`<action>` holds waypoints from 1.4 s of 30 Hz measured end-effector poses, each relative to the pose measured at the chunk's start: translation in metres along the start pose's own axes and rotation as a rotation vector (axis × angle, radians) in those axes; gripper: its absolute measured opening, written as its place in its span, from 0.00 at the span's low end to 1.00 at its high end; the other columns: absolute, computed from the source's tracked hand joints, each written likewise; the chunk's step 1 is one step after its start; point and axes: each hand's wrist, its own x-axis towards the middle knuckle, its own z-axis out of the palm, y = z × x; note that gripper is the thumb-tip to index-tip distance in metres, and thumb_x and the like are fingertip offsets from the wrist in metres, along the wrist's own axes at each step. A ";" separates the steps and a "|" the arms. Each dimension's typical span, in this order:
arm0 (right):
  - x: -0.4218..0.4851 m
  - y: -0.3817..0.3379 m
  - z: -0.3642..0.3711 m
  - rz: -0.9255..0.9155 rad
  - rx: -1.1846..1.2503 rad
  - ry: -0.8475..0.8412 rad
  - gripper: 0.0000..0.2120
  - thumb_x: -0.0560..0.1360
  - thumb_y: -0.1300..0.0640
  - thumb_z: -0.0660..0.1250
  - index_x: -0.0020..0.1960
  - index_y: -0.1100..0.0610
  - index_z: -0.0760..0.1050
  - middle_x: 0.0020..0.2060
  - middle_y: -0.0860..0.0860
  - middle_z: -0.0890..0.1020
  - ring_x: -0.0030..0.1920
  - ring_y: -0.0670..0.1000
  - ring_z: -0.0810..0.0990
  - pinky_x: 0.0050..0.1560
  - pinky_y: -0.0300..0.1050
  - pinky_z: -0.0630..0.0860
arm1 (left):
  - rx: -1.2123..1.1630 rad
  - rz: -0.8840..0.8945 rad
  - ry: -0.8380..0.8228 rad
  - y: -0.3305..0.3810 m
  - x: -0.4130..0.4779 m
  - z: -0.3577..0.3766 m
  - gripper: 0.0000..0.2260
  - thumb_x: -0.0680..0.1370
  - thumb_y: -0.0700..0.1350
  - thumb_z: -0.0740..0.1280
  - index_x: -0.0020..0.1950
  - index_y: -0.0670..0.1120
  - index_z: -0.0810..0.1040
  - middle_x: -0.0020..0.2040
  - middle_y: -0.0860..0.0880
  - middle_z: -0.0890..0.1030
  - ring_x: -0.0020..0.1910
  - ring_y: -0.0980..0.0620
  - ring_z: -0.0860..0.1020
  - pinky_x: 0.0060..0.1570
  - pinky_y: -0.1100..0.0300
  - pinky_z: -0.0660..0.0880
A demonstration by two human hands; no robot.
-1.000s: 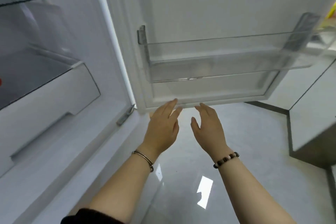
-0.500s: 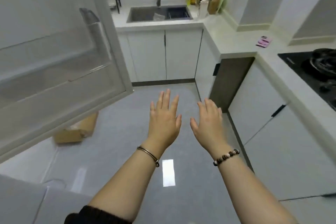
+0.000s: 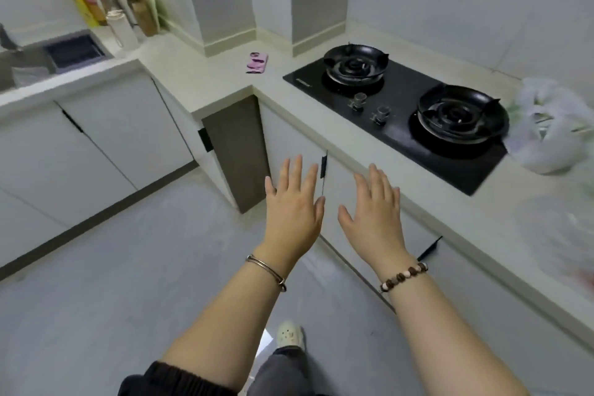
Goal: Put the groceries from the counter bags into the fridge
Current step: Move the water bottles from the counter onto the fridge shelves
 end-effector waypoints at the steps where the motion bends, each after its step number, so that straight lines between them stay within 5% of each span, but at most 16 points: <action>1: 0.005 0.012 -0.003 0.040 -0.012 0.009 0.30 0.78 0.48 0.59 0.75 0.56 0.53 0.77 0.56 0.48 0.76 0.54 0.44 0.74 0.54 0.42 | -0.008 0.037 -0.015 0.011 0.015 0.007 0.26 0.81 0.52 0.55 0.77 0.48 0.53 0.78 0.45 0.48 0.77 0.44 0.43 0.72 0.41 0.45; 10: 0.071 0.113 -0.041 0.390 -0.113 0.124 0.31 0.77 0.49 0.61 0.76 0.56 0.54 0.77 0.55 0.48 0.76 0.54 0.44 0.74 0.55 0.42 | -0.075 0.405 -0.090 0.102 0.150 0.049 0.26 0.81 0.53 0.54 0.77 0.48 0.51 0.78 0.44 0.47 0.77 0.44 0.42 0.72 0.40 0.46; 17: 0.089 0.171 -0.073 0.605 -0.179 0.209 0.30 0.77 0.50 0.62 0.75 0.57 0.56 0.76 0.57 0.51 0.76 0.56 0.46 0.74 0.57 0.44 | -0.167 0.656 -0.124 0.182 0.212 0.079 0.26 0.80 0.51 0.58 0.76 0.46 0.58 0.77 0.42 0.54 0.76 0.42 0.49 0.70 0.37 0.53; 22: 0.078 0.222 -0.093 0.735 -0.214 0.263 0.30 0.77 0.49 0.61 0.75 0.58 0.57 0.76 0.56 0.53 0.76 0.56 0.47 0.74 0.57 0.45 | -0.183 0.789 -0.139 0.239 0.228 0.096 0.27 0.76 0.54 0.50 0.73 0.45 0.64 0.75 0.41 0.61 0.74 0.39 0.57 0.66 0.36 0.62; 37: 0.078 0.427 -0.176 0.754 -0.317 0.239 0.31 0.77 0.50 0.61 0.76 0.58 0.55 0.77 0.56 0.51 0.77 0.56 0.46 0.74 0.56 0.42 | -0.164 0.955 -0.160 0.459 0.277 0.148 0.27 0.76 0.54 0.52 0.72 0.44 0.65 0.74 0.40 0.63 0.73 0.38 0.60 0.65 0.35 0.61; 42: 0.080 0.499 -0.206 0.787 -0.385 0.249 0.32 0.73 0.51 0.66 0.73 0.60 0.62 0.74 0.59 0.60 0.75 0.60 0.56 0.72 0.59 0.51 | -0.126 0.978 -0.202 0.529 0.289 0.171 0.28 0.78 0.55 0.47 0.76 0.45 0.57 0.77 0.42 0.53 0.76 0.41 0.51 0.70 0.38 0.53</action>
